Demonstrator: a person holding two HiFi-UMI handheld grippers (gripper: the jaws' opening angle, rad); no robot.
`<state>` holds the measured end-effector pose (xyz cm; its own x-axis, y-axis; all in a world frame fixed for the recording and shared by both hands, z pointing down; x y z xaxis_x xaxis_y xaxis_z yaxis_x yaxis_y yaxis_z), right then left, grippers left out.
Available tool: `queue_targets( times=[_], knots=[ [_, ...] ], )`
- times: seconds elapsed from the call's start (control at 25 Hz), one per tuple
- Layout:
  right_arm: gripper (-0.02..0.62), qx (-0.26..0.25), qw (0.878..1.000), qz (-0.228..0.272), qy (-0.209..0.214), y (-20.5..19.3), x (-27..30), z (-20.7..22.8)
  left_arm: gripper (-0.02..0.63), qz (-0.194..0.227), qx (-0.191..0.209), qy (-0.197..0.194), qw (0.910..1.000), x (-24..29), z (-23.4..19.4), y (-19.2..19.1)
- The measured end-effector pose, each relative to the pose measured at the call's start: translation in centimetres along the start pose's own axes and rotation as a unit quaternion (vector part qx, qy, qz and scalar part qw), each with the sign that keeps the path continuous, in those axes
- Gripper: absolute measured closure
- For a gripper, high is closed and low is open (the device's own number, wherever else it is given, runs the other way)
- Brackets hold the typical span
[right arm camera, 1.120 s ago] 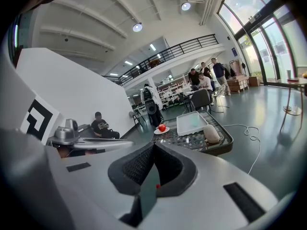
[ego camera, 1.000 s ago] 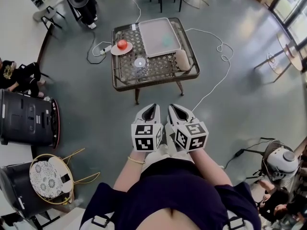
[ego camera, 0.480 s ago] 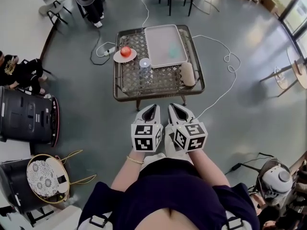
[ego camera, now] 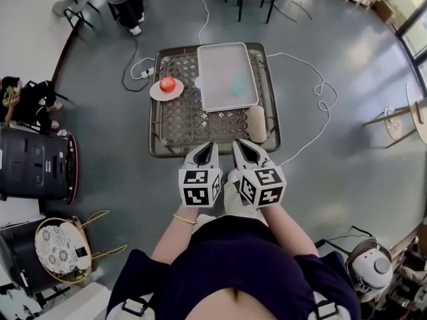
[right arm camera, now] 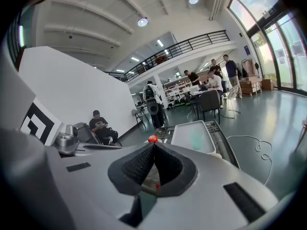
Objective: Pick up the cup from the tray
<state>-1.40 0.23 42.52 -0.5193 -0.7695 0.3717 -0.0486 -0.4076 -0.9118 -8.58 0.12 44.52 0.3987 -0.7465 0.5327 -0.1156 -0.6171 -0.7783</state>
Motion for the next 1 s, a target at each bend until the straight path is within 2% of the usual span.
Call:
queue_targets(
  times=[0.4,0.72,1.0],
  knots=[
    [0.586,-0.011,1.000,-0.015,0.009,2.4,5.7,6.5,0.597,0.012,-0.008,0.006,0.9999,7.2,0.1,4.8],
    [0.584,-0.019,0.999,-0.033,0.017,2.2,9.2,9.7,0.597,0.002,-0.017,0.018,0.9997,11.7,-0.6,5.7],
    [0.584,-0.022,0.998,-0.058,0.001,0.8,12.3,12.6,0.597,-0.017,-0.026,0.032,0.9990,14.8,-1.7,5.2]
  ],
)
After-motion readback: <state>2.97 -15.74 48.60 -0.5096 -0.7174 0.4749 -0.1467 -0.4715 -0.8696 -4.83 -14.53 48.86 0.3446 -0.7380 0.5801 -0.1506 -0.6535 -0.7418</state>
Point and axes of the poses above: the fingertips, and each gripper's own axes: x forward along the fingers, z to its right, y out of its top, the point moved 1 cm from there along -x, backward along the fingers, and after that the axes turned 10 degrees about -x, right-handed, at the moved point
